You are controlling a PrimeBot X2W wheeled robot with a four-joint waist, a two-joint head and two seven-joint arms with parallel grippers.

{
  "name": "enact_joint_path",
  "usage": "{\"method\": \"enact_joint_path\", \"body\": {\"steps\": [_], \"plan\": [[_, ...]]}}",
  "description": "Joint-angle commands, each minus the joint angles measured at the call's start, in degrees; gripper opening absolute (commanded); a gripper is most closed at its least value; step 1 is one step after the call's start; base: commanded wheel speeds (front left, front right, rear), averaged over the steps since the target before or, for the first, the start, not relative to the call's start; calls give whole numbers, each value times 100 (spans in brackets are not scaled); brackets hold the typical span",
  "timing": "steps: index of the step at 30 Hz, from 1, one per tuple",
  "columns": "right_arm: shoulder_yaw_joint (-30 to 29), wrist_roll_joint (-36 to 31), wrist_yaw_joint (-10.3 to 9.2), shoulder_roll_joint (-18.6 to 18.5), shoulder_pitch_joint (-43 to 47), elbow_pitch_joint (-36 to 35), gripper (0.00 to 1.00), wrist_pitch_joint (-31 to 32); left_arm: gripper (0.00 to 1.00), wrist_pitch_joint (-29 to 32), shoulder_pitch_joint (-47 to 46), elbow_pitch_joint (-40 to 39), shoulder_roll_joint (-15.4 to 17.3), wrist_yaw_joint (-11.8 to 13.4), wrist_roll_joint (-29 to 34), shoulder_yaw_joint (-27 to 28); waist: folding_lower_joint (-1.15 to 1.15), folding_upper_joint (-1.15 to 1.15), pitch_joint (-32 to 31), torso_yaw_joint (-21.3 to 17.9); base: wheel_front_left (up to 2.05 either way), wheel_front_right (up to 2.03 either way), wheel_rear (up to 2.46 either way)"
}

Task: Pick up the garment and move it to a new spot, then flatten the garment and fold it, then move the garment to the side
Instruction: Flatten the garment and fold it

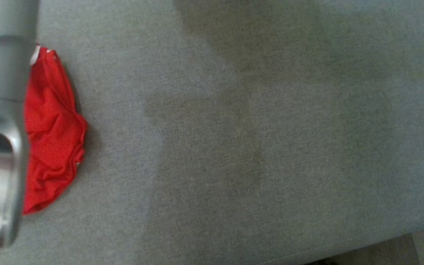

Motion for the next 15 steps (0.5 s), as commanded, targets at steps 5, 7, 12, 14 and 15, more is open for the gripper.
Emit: {"method": "enact_joint_path", "body": {"steps": [5, 7, 12, 14, 15], "plan": [[395, -53, -4, -16, 400, 857, 0, -142, 0, -303, 310, 518, -187, -287, -241, -158, -3, 0, 41, 72, 0, 0, 0], [654, -12, -4, -105, 655, 1177, 0, -114, 0, -350, 688, 680, -279, -343, -318, -348, -3, 0, 6, 102, 0, 0, 0], [1506, 353, -4, -377, 1311, 1650, 0, 180, 0, -277, 1880, 701, -221, -381, -545, -1235, -3, 0, -186, 149, 0, 0, 0], [1885, 669, -4, -558, 1557, 1648, 0, 341, 0, -257, 2351, 532, -94, -382, -780, -1581, -3, 0, -309, 194, 0, 0, 0], [2068, 868, -4, -655, 1683, 1596, 0, 434, 0, -240, 2570, 431, -30, -382, -900, -1745, -3, 0, -381, 222, 0, 0, 0]]}}
